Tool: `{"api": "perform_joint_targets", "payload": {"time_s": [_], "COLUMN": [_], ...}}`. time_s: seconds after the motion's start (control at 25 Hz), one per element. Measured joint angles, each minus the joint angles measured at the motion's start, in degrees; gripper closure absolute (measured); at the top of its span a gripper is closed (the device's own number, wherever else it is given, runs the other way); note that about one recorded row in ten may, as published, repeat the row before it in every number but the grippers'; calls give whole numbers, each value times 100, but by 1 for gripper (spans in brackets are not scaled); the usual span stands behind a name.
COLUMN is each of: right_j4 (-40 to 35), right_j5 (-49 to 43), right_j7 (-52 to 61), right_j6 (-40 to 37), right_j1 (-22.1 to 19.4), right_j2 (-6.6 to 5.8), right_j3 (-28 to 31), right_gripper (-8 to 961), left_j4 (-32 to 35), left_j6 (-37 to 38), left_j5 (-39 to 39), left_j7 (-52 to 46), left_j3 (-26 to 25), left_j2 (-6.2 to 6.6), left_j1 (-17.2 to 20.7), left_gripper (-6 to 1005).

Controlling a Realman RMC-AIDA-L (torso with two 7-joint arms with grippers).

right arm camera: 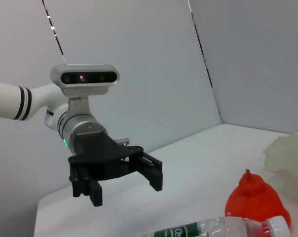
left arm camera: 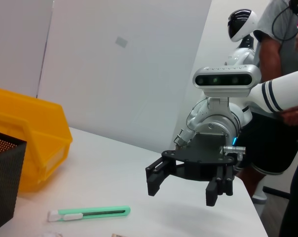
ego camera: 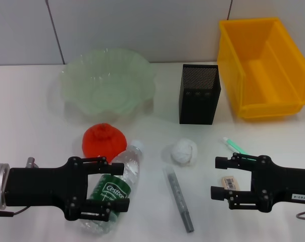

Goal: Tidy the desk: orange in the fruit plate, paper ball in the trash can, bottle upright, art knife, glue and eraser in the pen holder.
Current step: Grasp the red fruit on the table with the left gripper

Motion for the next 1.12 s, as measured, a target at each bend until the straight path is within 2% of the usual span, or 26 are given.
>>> {"api": "perform_joint_targets", "payload": {"time_s": [0.48, 0.64, 0.72, 0.96, 1.0, 1.04, 1.12], "right_j4": [54, 54, 52, 56, 56, 56, 56], "right_j5": [-21, -21, -21, -8, -6, -6, -4], "right_j7": [4, 6, 8, 10, 10, 10, 10], "right_j6": [-66, -66, -70, -112, -121, -121, -126], "right_j1": [-13, -24, -33, -120, -148, -148, -167], "right_j2": [-7, -6, -2, 26, 30, 30, 34], "right_j3": [30, 30, 22, 23, 32, 32, 34], "right_gripper": [157, 156, 156, 157, 157, 157, 157], "left_j4": [0, 142, 280, 395, 489, 519, 519], "left_j6": [-40, -65, -248, -739, -1329, -1608, -1608], "left_j5": [-4, -93, -107, 34, 359, 563, 563], "left_j7": [-10, -10, -13, -37, -38, -31, -31], "left_j3": [-11, -386, -654, -703, -685, -668, -668], "left_j2": [-8, -15, -1, 32, -12, -52, -52], "left_j1": [-3, -87, -190, -369, -540, -631, -631], "left_gripper": [198, 202, 204, 210, 211, 213, 215]}}
